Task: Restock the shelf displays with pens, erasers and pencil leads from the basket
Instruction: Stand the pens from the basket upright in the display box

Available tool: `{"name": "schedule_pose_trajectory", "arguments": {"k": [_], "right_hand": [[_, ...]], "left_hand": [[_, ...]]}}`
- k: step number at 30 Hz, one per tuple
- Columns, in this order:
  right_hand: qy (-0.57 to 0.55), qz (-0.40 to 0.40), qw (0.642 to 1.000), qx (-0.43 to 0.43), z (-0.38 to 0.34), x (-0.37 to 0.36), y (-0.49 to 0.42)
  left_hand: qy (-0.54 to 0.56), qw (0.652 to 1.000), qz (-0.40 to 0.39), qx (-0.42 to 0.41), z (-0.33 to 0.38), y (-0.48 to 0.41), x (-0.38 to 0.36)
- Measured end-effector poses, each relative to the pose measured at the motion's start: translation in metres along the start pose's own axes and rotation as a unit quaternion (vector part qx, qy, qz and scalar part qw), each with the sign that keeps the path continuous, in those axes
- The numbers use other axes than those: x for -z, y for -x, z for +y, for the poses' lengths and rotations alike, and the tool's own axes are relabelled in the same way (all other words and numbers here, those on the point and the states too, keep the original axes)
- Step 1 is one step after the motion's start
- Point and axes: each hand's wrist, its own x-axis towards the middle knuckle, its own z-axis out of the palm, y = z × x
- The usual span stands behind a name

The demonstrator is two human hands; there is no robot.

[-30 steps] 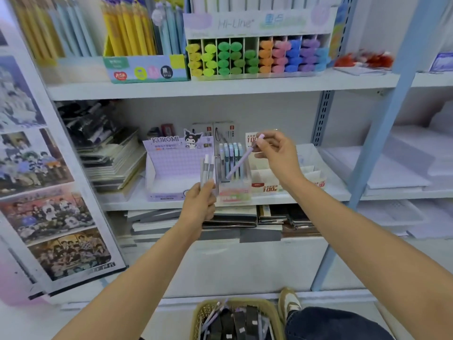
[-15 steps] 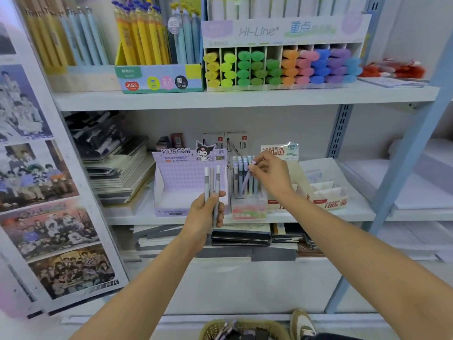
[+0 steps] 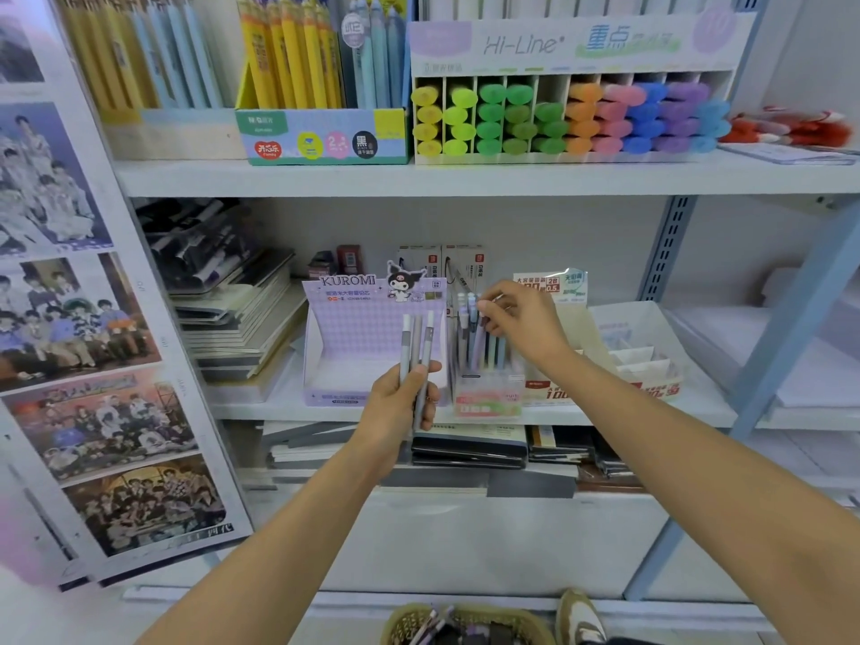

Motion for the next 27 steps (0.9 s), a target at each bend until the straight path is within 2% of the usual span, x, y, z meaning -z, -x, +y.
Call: {"name": "schedule_pose_trajectory", "arguments": {"k": [10,15,17,19,22,27], "right_hand": [[0.041,0.007,0.999,0.012,0.008,-0.012,0.000],[0.054,0.040,0.997,0.033,0.001,-0.011,0.001],[-0.008,0.031,0.999,0.018,-0.008,-0.008,0.005],[-0.114,-0.031,0.993,-0.016,-0.016,-0.004,0.011],[-0.206,-0.110,0.971,-0.053,-0.027,-0.003,0.022],[-0.260,-0.102,0.957,-0.077,-0.033,0.012,0.027]], "left_hand": [[-0.009,1.000,-0.005,0.000,-0.004,-0.004,0.002],[-0.005,1.000,-0.011,-0.002,-0.001,-0.002,0.000],[0.000,1.000,-0.018,-0.006,0.000,-0.001,-0.002],[0.004,1.000,-0.025,-0.009,0.000,0.001,-0.007],[0.003,0.999,-0.037,-0.010,0.001,0.003,-0.015],[0.000,0.998,-0.054,-0.011,0.005,0.007,-0.024]]}}
